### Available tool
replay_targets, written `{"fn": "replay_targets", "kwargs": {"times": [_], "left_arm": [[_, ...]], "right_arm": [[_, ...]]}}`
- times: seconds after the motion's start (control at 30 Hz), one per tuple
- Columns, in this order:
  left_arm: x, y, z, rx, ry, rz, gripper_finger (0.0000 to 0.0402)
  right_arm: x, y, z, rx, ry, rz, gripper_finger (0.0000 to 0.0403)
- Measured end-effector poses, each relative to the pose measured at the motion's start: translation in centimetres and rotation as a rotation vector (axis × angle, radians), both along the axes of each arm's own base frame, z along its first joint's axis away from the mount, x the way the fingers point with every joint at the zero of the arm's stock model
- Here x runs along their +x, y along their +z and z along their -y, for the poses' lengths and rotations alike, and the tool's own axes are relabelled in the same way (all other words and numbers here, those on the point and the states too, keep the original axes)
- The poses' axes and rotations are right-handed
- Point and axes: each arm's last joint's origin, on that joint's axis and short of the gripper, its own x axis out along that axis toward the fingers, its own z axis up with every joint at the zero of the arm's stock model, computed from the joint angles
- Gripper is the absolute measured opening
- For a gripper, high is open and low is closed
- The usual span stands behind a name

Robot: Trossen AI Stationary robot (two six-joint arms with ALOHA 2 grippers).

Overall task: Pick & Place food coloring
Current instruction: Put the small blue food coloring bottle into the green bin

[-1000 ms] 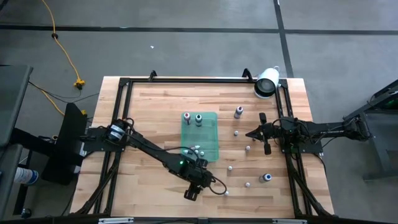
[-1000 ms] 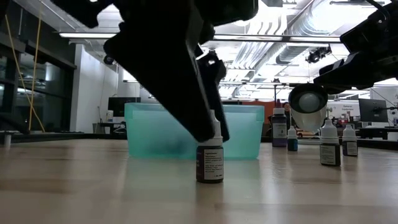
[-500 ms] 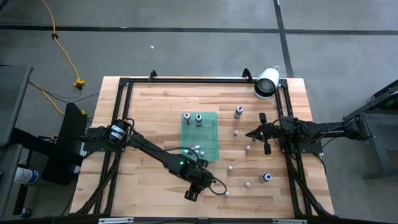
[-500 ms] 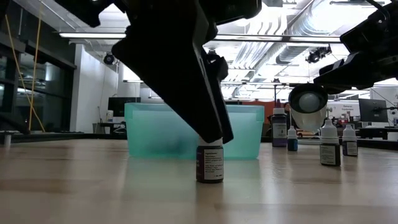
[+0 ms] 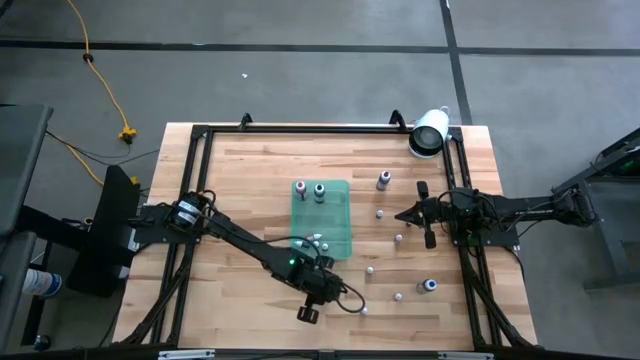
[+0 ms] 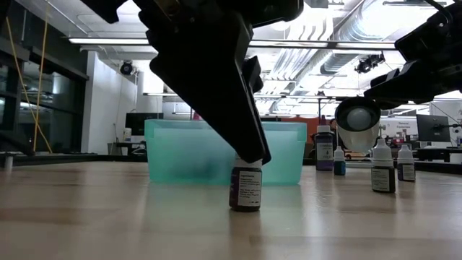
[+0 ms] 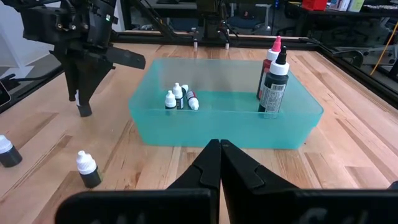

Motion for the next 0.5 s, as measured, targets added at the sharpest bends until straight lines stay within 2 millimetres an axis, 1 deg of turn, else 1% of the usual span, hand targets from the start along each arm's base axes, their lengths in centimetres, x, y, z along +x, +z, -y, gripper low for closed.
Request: {"fn": "replay_targets", "kwargs": {"times": [0.27,0.37,0.5], "left_arm": [[0.0,0.3,0.0,-0.033,0.055,-0.023,0.0025],[0.2,1.3,0.1,-0.022,0.062,-0.027,0.0025],[0.5,3.2,0.0,0.018,0.092,-0.039,0.0025]], "right_arm": [[0.0,0.0,0.0,0.000,0.000,0.000,0.0000],[0.0,0.0,0.0,0.000,0.000,0.000,0.0000],[0.0,0.0,0.0,0.000,0.000,0.000,0.0000]]}}
